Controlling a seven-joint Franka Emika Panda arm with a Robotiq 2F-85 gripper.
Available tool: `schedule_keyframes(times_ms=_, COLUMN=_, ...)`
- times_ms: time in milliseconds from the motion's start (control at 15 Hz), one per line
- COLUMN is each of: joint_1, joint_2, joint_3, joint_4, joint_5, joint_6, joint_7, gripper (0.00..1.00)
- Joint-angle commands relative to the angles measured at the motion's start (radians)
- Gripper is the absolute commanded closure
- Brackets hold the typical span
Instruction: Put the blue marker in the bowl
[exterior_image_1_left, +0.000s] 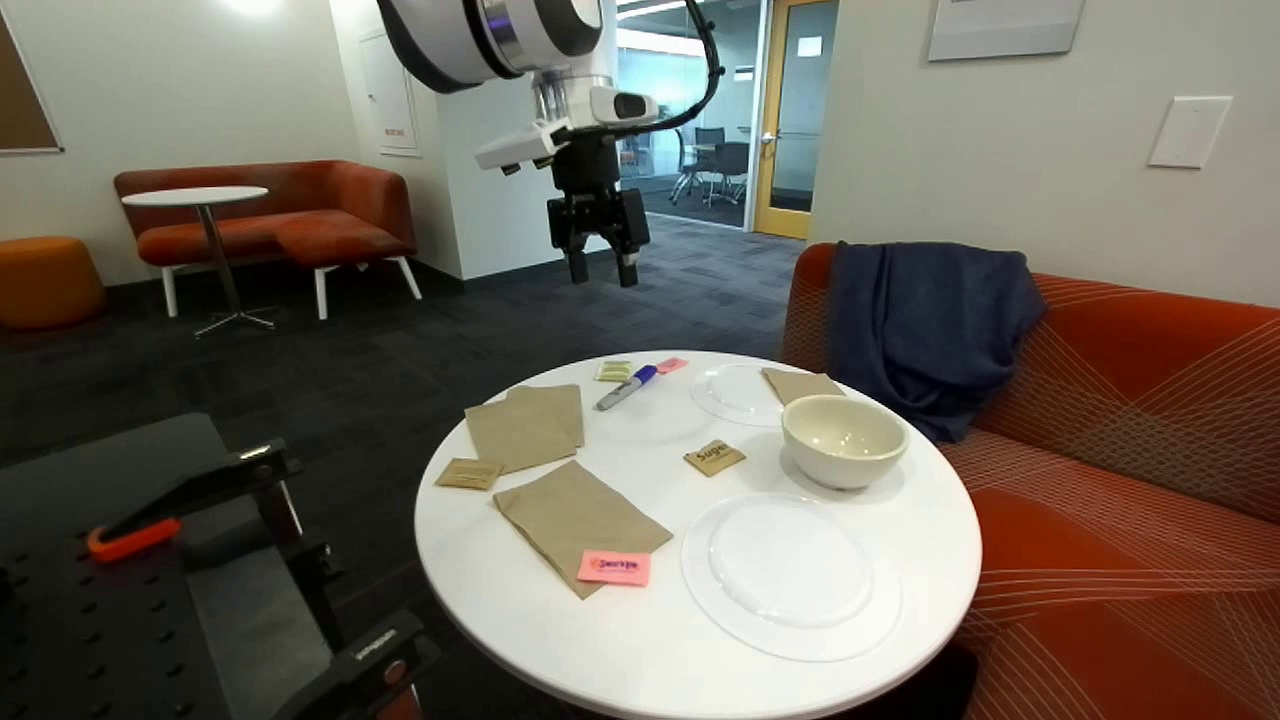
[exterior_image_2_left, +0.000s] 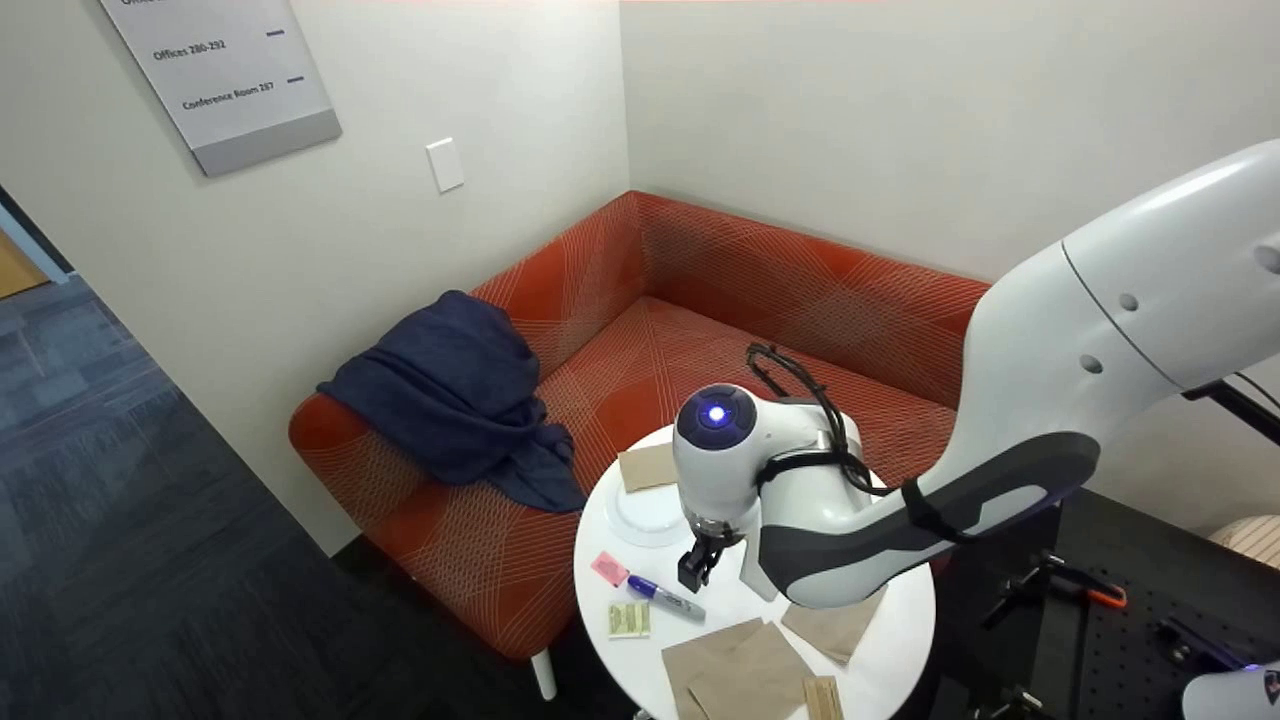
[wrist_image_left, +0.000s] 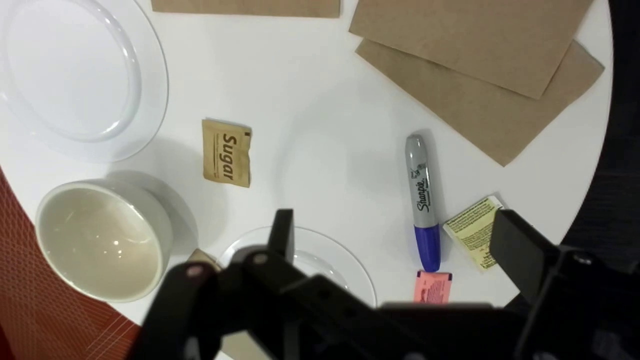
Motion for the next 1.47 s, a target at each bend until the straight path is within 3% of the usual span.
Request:
schedule_keyframes(times_ms=0, joint_1=0.012, joint_2=0.000, joint_3=-0.013, joint_4=0.001, joint_5=0.012, joint_6=0.000, joint_7=-0.008, gripper=0.00)
schedule_keyframes(times_ms=467, joint_1=0.030, joint_2=0.040, joint_3=-0.034, joint_4=0.020, joint_5=-0.012, joint_6=0.026, joint_7=0.020, gripper=0.00)
schedule_keyframes(times_ms=1000, joint_1=0.039, joint_2=0.172, joint_3=-0.053, joint_4=0.079, joint_5=0.015, joint_6=0.178, joint_7=-0.026, gripper=0.00)
schedule_keyframes(times_ms=1400, joint_1=0.046, joint_2=0.260, joint_3=-0.067, joint_4=0.146, joint_5=0.033, joint_6=0.223, joint_7=-0.045, gripper=0.00)
